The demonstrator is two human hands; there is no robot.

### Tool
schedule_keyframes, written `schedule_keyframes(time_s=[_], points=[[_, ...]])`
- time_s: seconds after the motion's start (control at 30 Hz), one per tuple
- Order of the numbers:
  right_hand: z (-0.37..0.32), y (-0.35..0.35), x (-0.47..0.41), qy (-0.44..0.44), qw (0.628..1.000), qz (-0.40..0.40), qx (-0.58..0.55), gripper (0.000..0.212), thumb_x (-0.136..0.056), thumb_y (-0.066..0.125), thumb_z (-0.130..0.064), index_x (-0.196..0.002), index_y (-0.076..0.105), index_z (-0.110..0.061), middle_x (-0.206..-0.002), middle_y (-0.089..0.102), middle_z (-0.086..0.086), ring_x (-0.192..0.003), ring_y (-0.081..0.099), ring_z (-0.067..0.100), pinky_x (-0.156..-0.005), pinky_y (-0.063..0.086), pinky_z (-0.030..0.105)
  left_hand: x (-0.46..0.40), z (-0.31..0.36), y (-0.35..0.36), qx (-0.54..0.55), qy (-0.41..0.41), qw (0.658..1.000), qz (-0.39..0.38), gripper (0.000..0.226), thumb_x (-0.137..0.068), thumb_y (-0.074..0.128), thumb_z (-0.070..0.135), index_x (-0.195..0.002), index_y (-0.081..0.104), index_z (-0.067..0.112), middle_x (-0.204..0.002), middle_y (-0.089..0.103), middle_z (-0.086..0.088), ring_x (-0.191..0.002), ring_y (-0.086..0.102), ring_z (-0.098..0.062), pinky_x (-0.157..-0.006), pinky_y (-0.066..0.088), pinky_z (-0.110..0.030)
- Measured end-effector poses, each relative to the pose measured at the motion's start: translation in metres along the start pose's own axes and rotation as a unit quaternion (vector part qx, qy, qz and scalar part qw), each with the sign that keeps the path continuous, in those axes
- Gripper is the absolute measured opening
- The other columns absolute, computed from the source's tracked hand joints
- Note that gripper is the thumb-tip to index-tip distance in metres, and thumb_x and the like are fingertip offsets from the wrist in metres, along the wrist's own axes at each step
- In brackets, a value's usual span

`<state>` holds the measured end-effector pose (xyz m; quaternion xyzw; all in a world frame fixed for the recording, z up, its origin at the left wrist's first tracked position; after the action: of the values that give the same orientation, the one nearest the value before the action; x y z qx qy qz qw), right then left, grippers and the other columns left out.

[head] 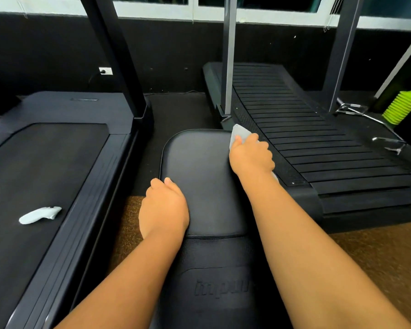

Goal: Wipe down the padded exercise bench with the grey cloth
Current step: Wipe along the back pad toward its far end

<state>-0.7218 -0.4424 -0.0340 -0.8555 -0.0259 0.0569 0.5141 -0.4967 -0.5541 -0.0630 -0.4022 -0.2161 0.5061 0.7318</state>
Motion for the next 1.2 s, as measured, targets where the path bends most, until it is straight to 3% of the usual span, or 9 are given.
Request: schedule_keyframes(time_s=[0.1, 0.2, 0.3, 0.43, 0.67, 0.9, 1.03, 1.2], points=[[-0.027, 0.005, -0.007, -0.047, 0.996, -0.012, 0.075, 0.056, -0.100, 0.025, -0.052, -0.140, 0.041, -0.016, -0.137, 0.045, 0.015, -0.122, 0.044, 0.036, -0.096, 0.035, 0.054, 0.000, 0.000, 0.000, -0.005, 0.006, 1.000, 0.005, 0.040, -0.104, 0.022, 0.035, -0.106, 0.048, 0.005, -0.109, 0.061, -0.018, -0.096, 0.059, -0.040, -0.070, 0.037, -0.040], [-0.059, 0.014, 0.003, -0.168, 0.977, -0.016, 0.133, 0.052, -0.100, 0.023, -0.051, -0.140, 0.041, -0.023, -0.141, 0.043, 0.013, -0.129, 0.035, 0.038, -0.106, 0.023, 0.062, 0.000, 0.001, 0.000, -0.005, 0.010, 1.000, 0.008, 0.040, -0.104, 0.022, 0.035, -0.107, 0.048, 0.005, -0.109, 0.061, -0.018, -0.096, 0.059, -0.040, -0.073, 0.041, -0.042], [-0.079, 0.026, 0.034, -0.286, 0.948, -0.041, 0.131, 0.056, -0.101, 0.020, -0.051, -0.152, 0.024, -0.028, -0.159, 0.021, 0.011, -0.146, 0.009, 0.039, -0.114, 0.000, 0.065, -0.001, 0.001, 0.000, -0.011, 0.008, 1.000, 0.004, 0.041, -0.103, 0.022, 0.035, -0.108, 0.048, 0.004, -0.111, 0.061, -0.019, -0.098, 0.059, -0.041, -0.074, 0.041, -0.042], [-0.068, 0.030, 0.079, -0.357, 0.926, -0.068, 0.103, 0.059, -0.102, 0.021, -0.049, -0.156, 0.009, -0.029, -0.165, -0.002, 0.008, -0.149, -0.008, 0.036, -0.116, -0.007, 0.061, 0.000, 0.003, -0.002, -0.006, 0.013, 1.000, 0.005, 0.043, -0.103, 0.022, 0.036, -0.109, 0.049, 0.003, -0.112, 0.061, -0.021, -0.099, 0.059, -0.043, -0.078, 0.043, -0.044], [-0.008, 0.016, 0.130, -0.375, 0.916, -0.095, 0.101, 0.060, -0.103, 0.022, -0.052, -0.156, 0.007, -0.031, -0.165, -0.006, 0.005, -0.150, -0.012, 0.030, -0.118, -0.011, 0.056, 0.003, 0.001, -0.007, 0.050, -0.008, 0.997, -0.059, 0.046, -0.104, 0.021, 0.037, -0.113, 0.046, 0.001, -0.120, 0.056, -0.026, -0.107, 0.055, -0.045, -0.086, 0.041, -0.046], [0.032, -0.004, 0.119, -0.278, 0.948, -0.112, 0.110, 0.059, -0.103, 0.021, -0.050, -0.156, 0.003, -0.032, -0.165, -0.010, 0.002, -0.150, -0.015, 0.029, -0.119, -0.009, 0.053, 0.029, -0.017, -0.024, 0.039, -0.052, 0.976, -0.206, 0.052, -0.105, 0.017, 0.035, -0.149, 0.026, 0.008, -0.151, 0.028, -0.022, -0.136, 0.029, -0.040, -0.112, 0.022, -0.043], [0.025, -0.002, 0.130, -0.232, 0.958, -0.118, 0.117, 0.059, -0.103, 0.016, -0.049, -0.156, -0.002, -0.031, -0.164, -0.013, 0.003, -0.149, -0.017, 0.032, -0.118, -0.009, 0.057, 0.071, -0.070, -0.021, 0.095, -0.129, 0.970, -0.182, 0.069, -0.099, 0.012, 0.056, -0.144, 0.036, 0.009, -0.147, 0.039, -0.019, -0.131, 0.038, -0.038, -0.109, 0.028, -0.048], [0.025, 0.002, 0.162, -0.319, 0.927, -0.138, 0.142, 0.059, -0.103, 0.017, -0.049, -0.156, -0.003, -0.031, -0.164, -0.015, 0.002, -0.149, -0.017, 0.031, -0.117, -0.008, 0.059, 0.129, -0.088, -0.025, 0.140, -0.135, 0.969, -0.155, 0.066, -0.102, 0.008, 0.046, -0.137, 0.043, 0.003, -0.138, 0.050, -0.021, -0.125, 0.047, -0.037, -0.099, 0.033, -0.042]])
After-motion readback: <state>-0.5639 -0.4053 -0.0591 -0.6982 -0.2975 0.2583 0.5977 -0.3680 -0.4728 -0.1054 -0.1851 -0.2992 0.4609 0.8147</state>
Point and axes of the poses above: each hand's wrist, its own x-axis away from the middle knuckle, its own y-axis out of the palm, z = x × y, the point moved 6 cm from there along -x, towards the middle knuckle
